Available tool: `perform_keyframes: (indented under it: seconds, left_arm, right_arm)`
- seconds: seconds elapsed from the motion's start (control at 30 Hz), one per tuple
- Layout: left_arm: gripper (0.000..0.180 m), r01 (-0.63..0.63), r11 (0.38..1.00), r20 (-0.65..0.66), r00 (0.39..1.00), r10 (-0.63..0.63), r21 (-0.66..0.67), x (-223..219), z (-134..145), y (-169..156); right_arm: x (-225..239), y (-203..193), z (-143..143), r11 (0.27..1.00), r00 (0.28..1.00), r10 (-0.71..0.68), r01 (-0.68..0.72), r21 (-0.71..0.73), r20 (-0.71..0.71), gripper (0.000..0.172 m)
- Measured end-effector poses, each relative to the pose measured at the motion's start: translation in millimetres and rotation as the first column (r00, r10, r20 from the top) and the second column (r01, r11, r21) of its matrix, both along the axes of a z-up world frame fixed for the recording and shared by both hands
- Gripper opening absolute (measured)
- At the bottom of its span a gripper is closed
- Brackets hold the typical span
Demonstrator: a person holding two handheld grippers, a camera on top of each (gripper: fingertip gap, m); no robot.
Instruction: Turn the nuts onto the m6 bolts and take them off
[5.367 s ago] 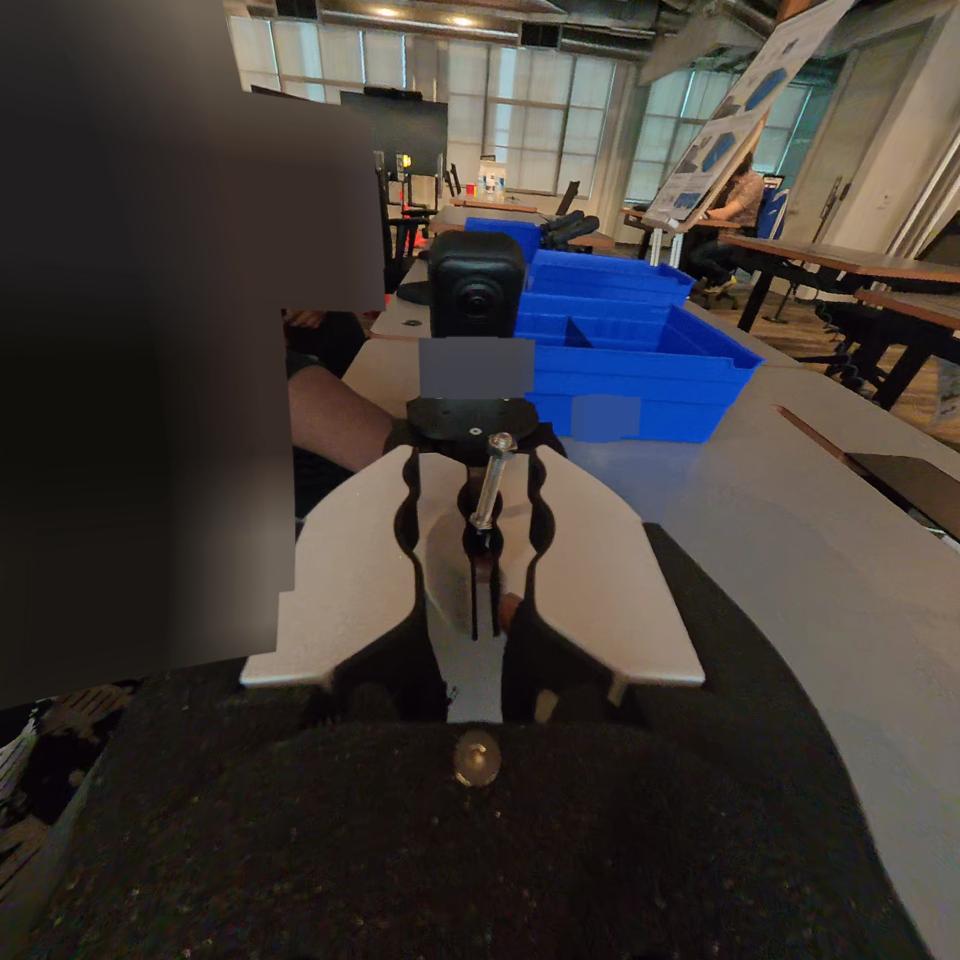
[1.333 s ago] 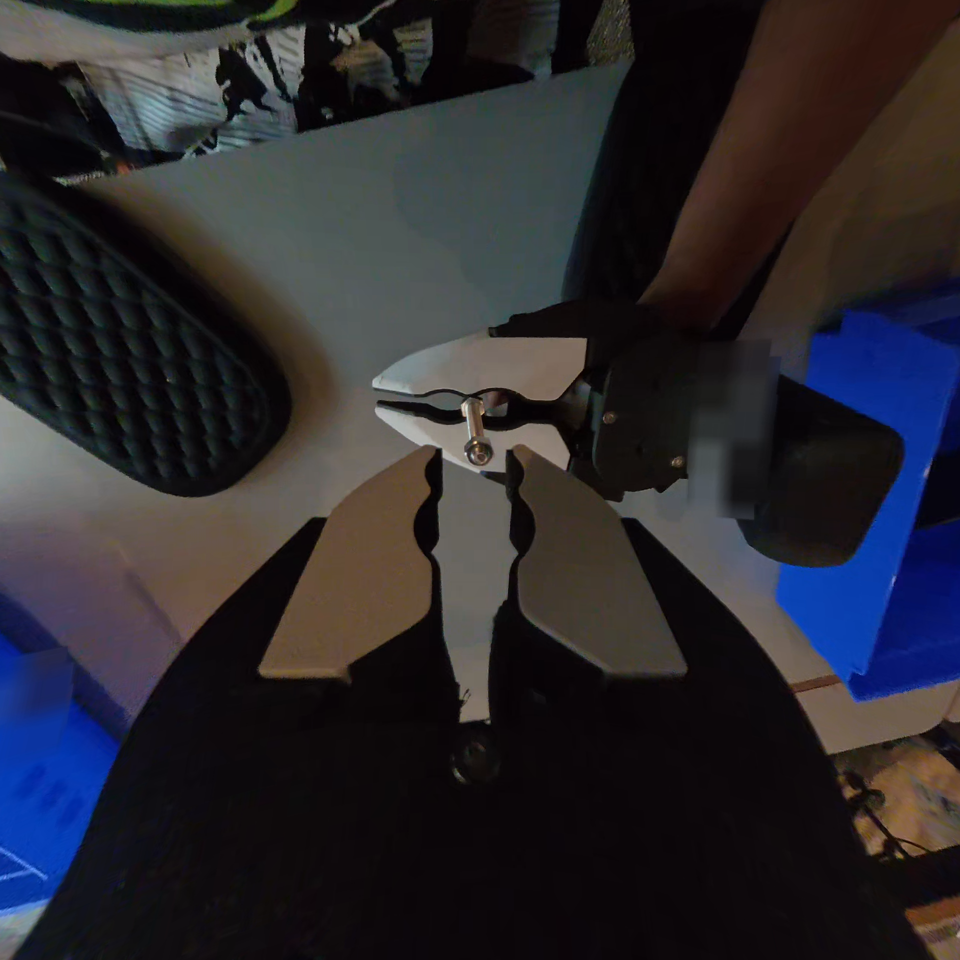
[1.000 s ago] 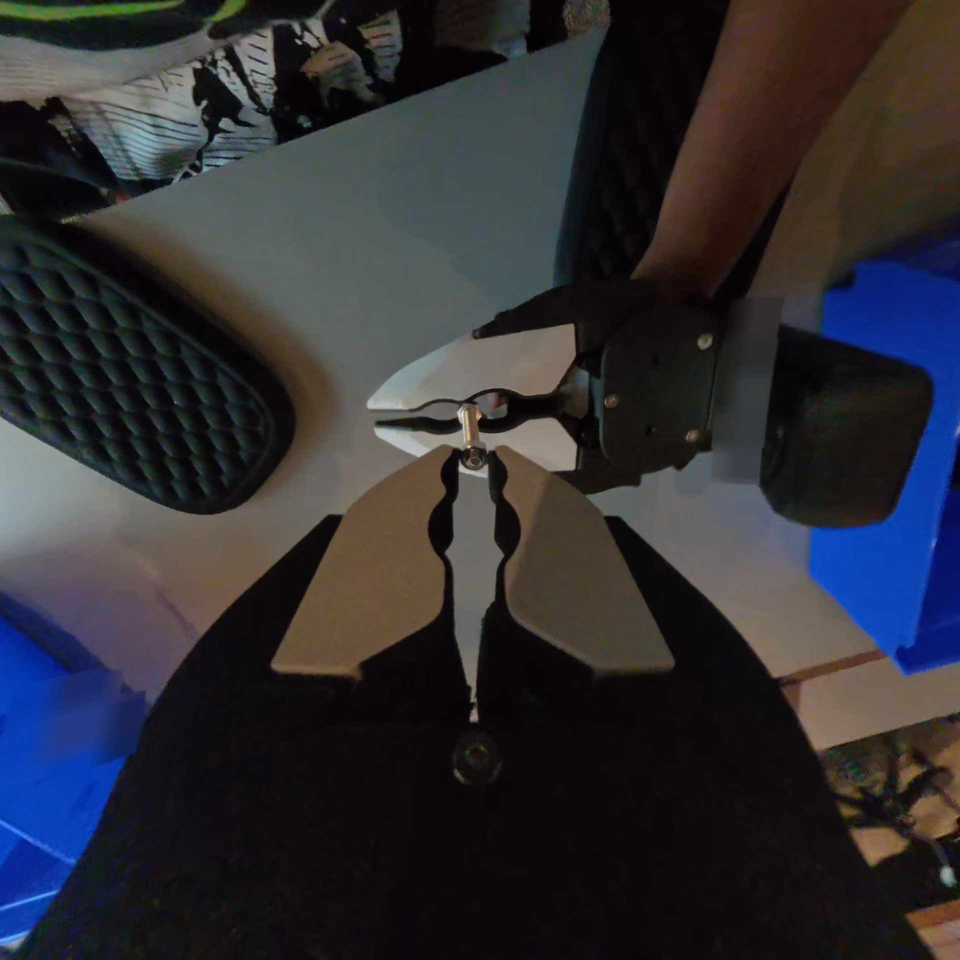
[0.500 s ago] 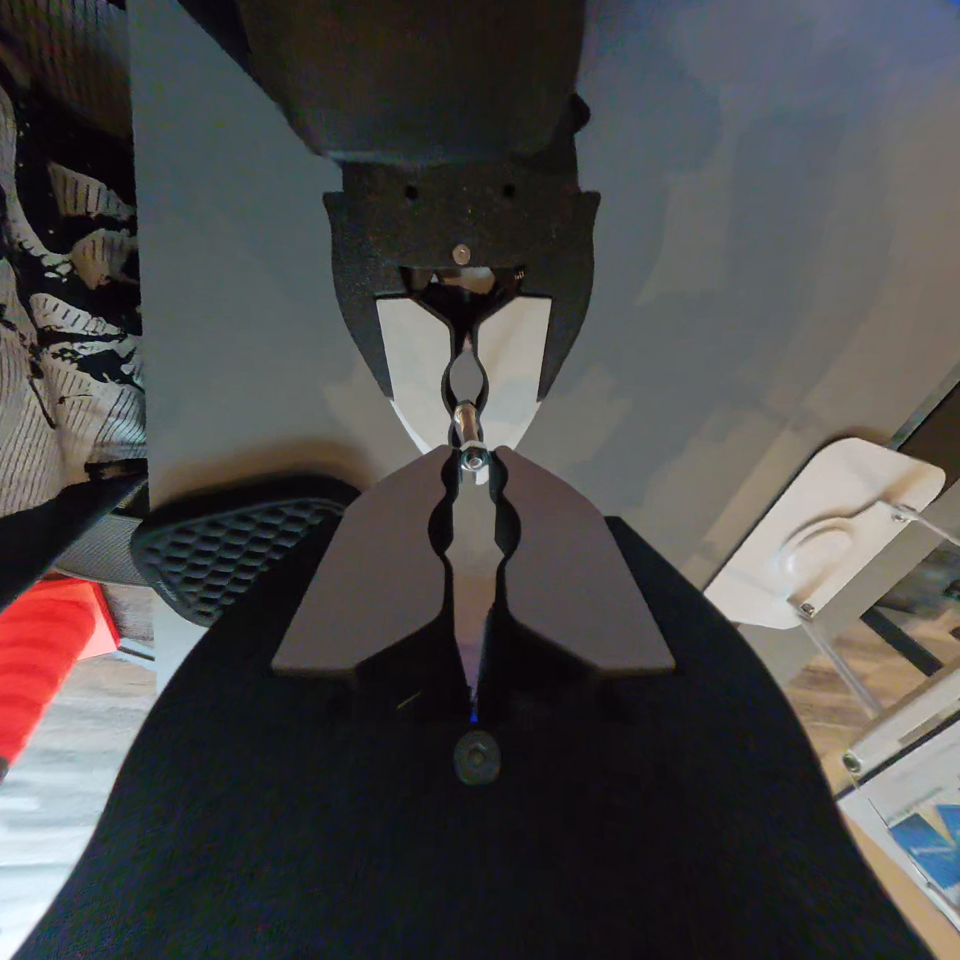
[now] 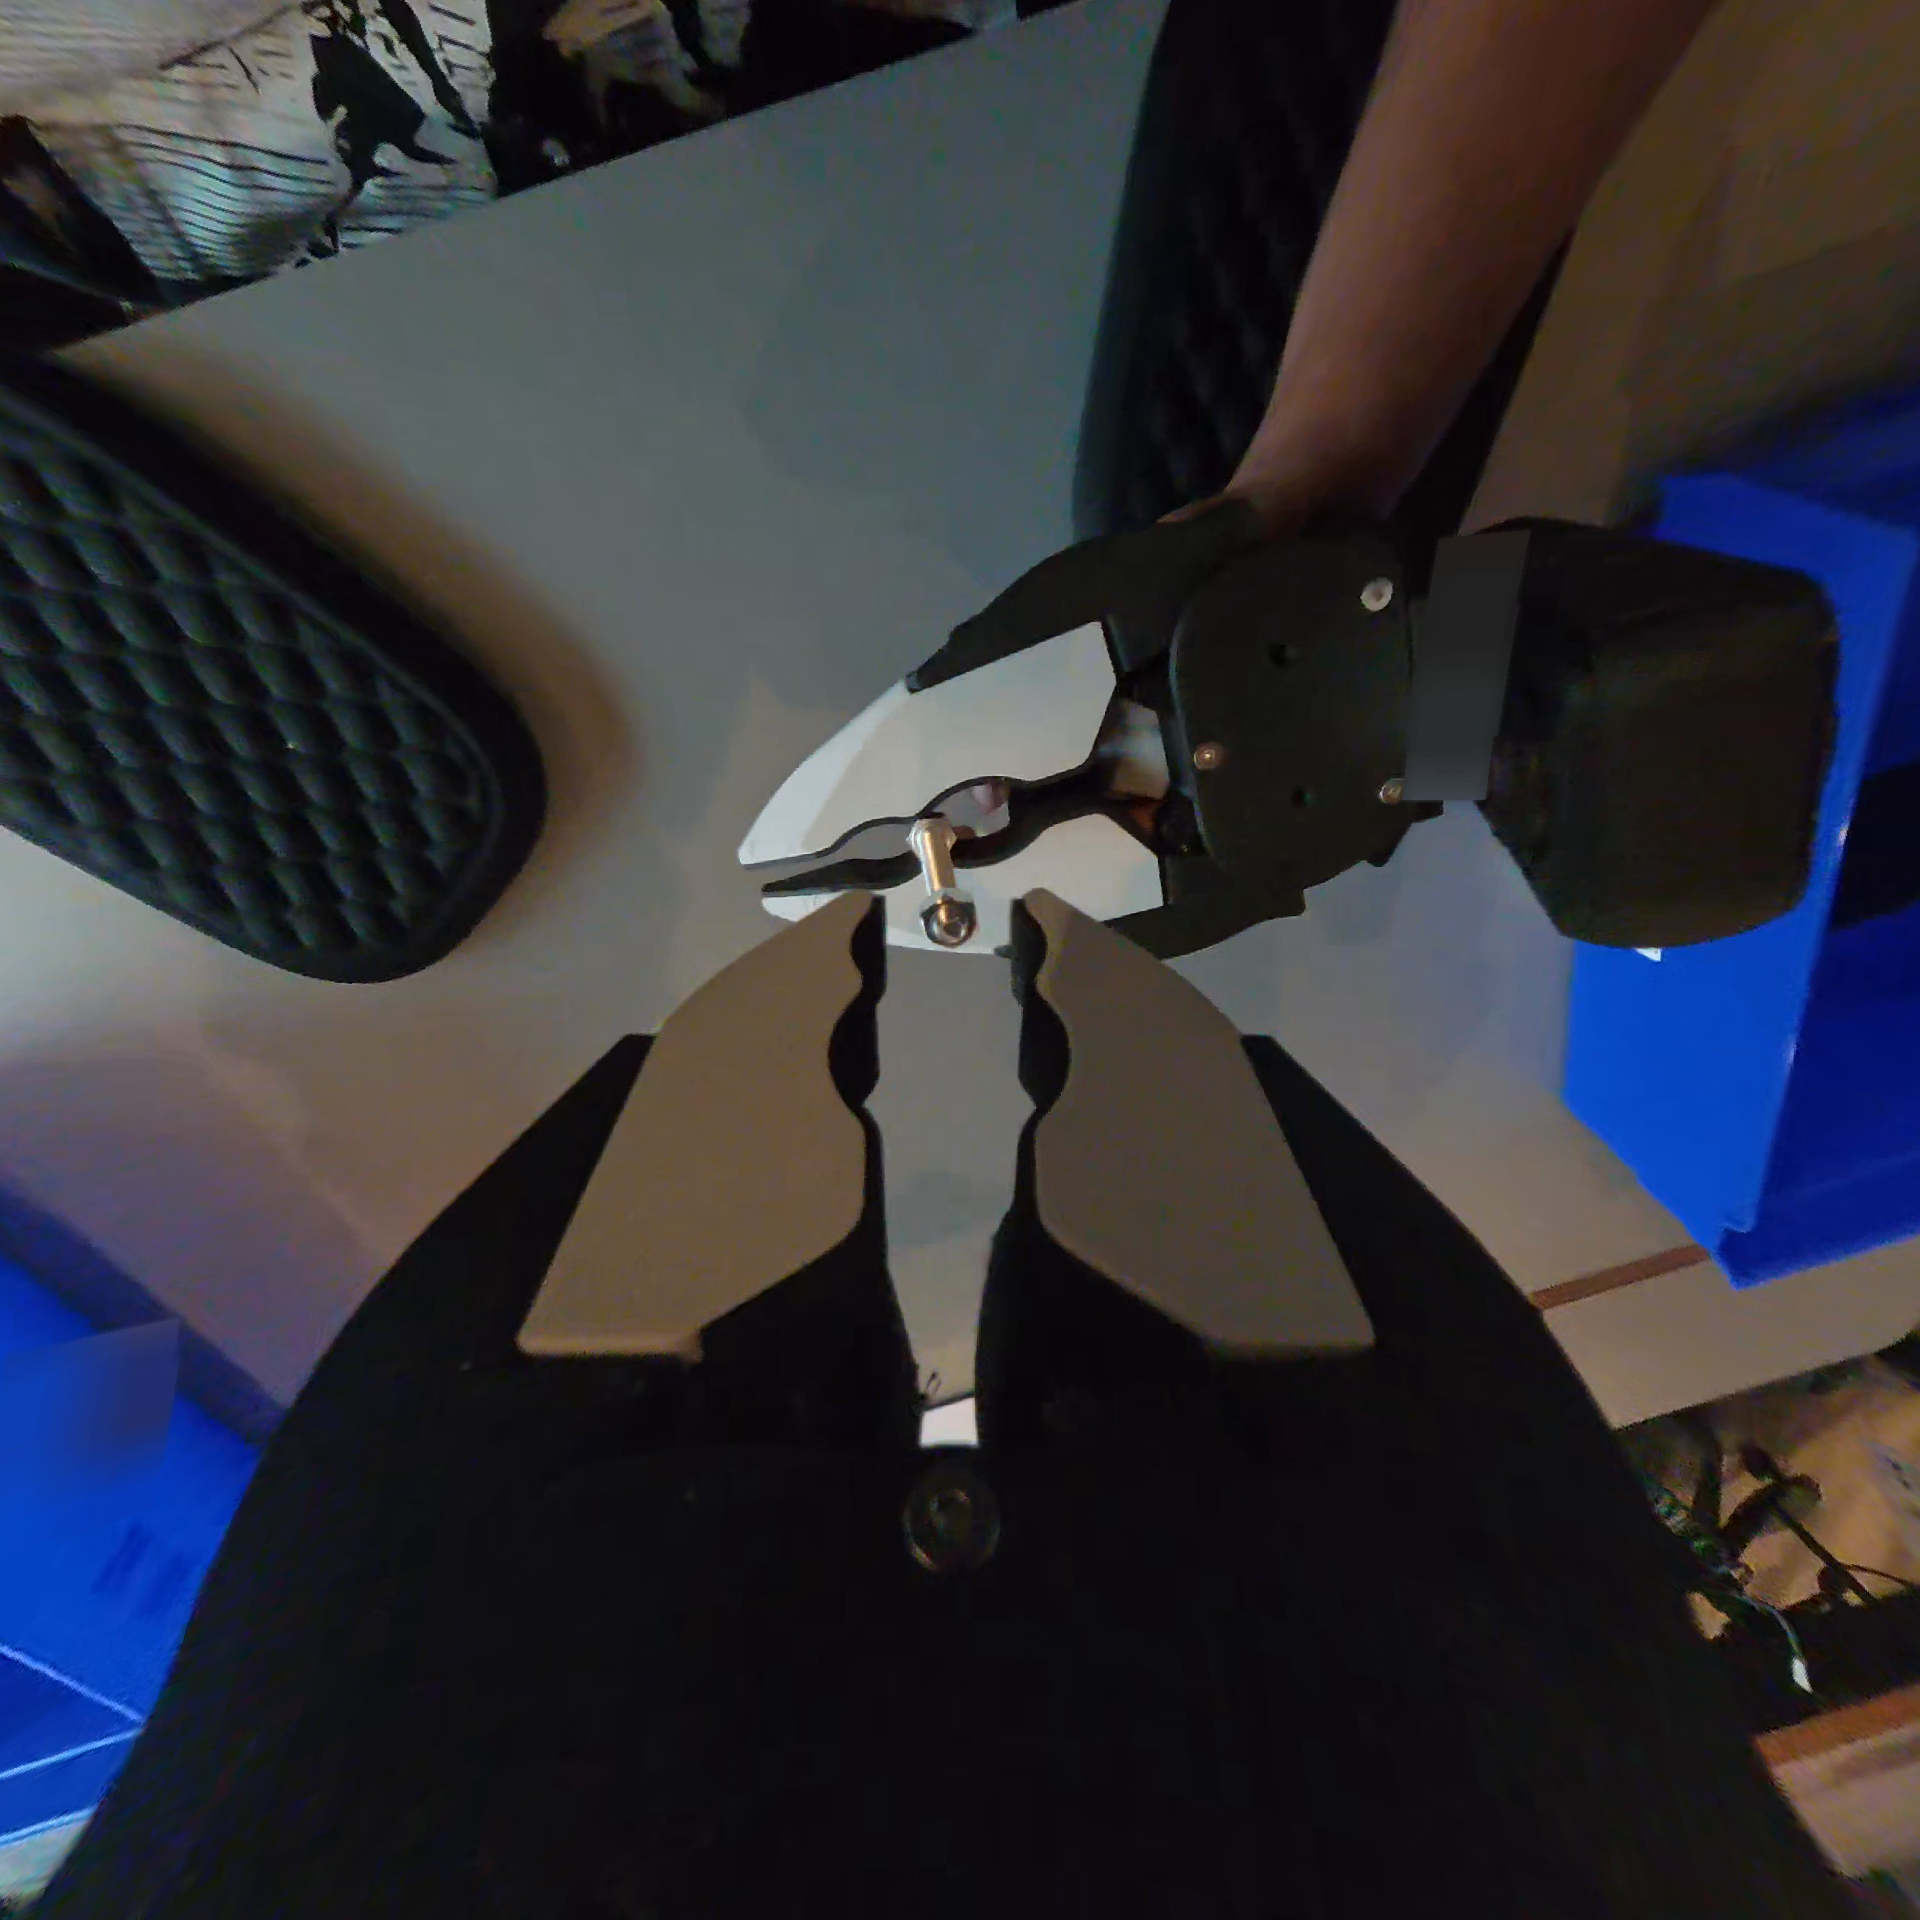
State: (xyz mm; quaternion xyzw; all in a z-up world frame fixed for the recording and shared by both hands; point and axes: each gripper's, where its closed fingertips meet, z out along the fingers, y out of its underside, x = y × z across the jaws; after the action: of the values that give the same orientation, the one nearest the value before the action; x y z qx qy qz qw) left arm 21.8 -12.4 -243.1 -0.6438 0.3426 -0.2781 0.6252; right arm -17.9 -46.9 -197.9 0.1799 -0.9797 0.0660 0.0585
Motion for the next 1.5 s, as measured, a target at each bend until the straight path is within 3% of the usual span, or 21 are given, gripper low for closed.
perform_keyframes:
  seconds: [0.07,0.17,0.3,0.37,0.43,0.5,0.53,0.6,0.67,0.73,0.77,0.87,1.07,1.17,1.23,1.33,1.4,1.5]
  left_arm:
    - [0.005,0.002,1.0,0.003,1.0,-0.002,0.002,0,0,0]
    - [0.006,-0.02,1.0,0.008,1.0,0.02,0.013,-2,2,2]
    - [0.006,-0.139,0.989,0.023,0.99,0.138,0.042,-15,9,11]
    - [0.006,-0.215,0.975,0.023,0.976,0.215,0.054,-24,11,17]
    - [0.006,-0.285,0.957,0.0,0.958,0.285,0.063,-32,9,23]
    - [0.006,-0.325,0.943,-0.032,0.944,0.328,0.067,-35,5,26]
    - [0.006,-0.328,0.942,-0.043,0.942,0.331,0.066,-35,3,27]
    - [0.006,-0.319,0.946,-0.047,0.946,0.322,0.063,-32,1,27]
    - [0.006,-0.289,0.955,-0.031,0.956,0.291,0.067,-30,4,24]
    - [0.006,-0.231,0.971,-0.001,0.973,0.231,0.068,-26,9,19]
    - [0.006,-0.199,0.978,0.013,0.98,0.198,0.063,-24,10,16]
    - [0.006,-0.104,0.993,0.054,0.993,0.101,0.052,-16,13,8]
    - [0.006,-0.031,0.999,0.061,0.998,0.029,0.036,-10,10,2]
    - [0.006,-0.02,0.999,0.061,0.998,0.018,0.036,-9,11,1]
    - [0.006,-0.027,0.999,0.061,0.998,0.024,0.039,-9,11,1]
    - [0.006,-0.084,0.995,0.062,0.995,0.081,0.052,-15,13,6]
    - [0.006,-0.153,0.986,0.06,0.987,0.15,0.057,-24,14,12]
    - [0.006,-0.258,0.964,0.054,0.965,0.255,0.062,-37,15,21]
  right_arm:
    - [-1,2,-1,1.0,1.0,-0.01,0.01,0.011,0.001,0.011]
    - [-3,2,0,0.995,0.995,-0.098,0.098,-0.018,0.015,0.01]
    - [-13,9,5,0.927,0.928,-0.371,0.371,-0.049,0.012,0.01]
    - [-18,14,6,0.826,0.828,-0.561,0.561,-0.048,0.014,0.01]
    - [-22,18,5,0.664,0.665,-0.746,0.747,-0.04,0.026,0.01]
    - [-19,23,0,0.529,0.529,-0.848,0.848,-0.007,0.032,0.01]
    - [-18,22,-1,0.507,0.506,-0.862,0.862,-0.007,0.036,0.01]
    - [-18,21,-2,0.529,0.529,-0.848,0.849,-0.011,0.026,0.01]
    - [-21,18,2,0.639,0.639,-0.769,0.768,-0.041,0.002,0.019]
    - [-19,10,9,0.808,0.811,-0.585,0.583,-0.089,0.003,0.039]
    - [-14,6,13,0.879,0.884,-0.467,0.464,-0.111,0.003,0.039]
    - [-10,0,19,0.973,0.981,-0.185,0.174,-0.153,-0.058,0.03]
    - [-10,6,5,0.991,0.995,-0.098,0.096,-0.09,-0.015,0.029]
    - [-12,4,4,0.992,0.996,-0.087,0.085,-0.093,-0.017,0.012]
    - [-14,3,4,0.989,0.994,-0.111,0.109,-0.098,-0.013,0.01]
    - [-18,5,6,0.965,0.97,-0.242,0.24,-0.107,-0.002,0.01]
    - [-23,11,7,0.915,0.919,-0.395,0.393,-0.091,-0.008,0.01]
    - [-31,17,7,0.742,0.743,-0.669,0.666,-0.078,-0.026,0.01]
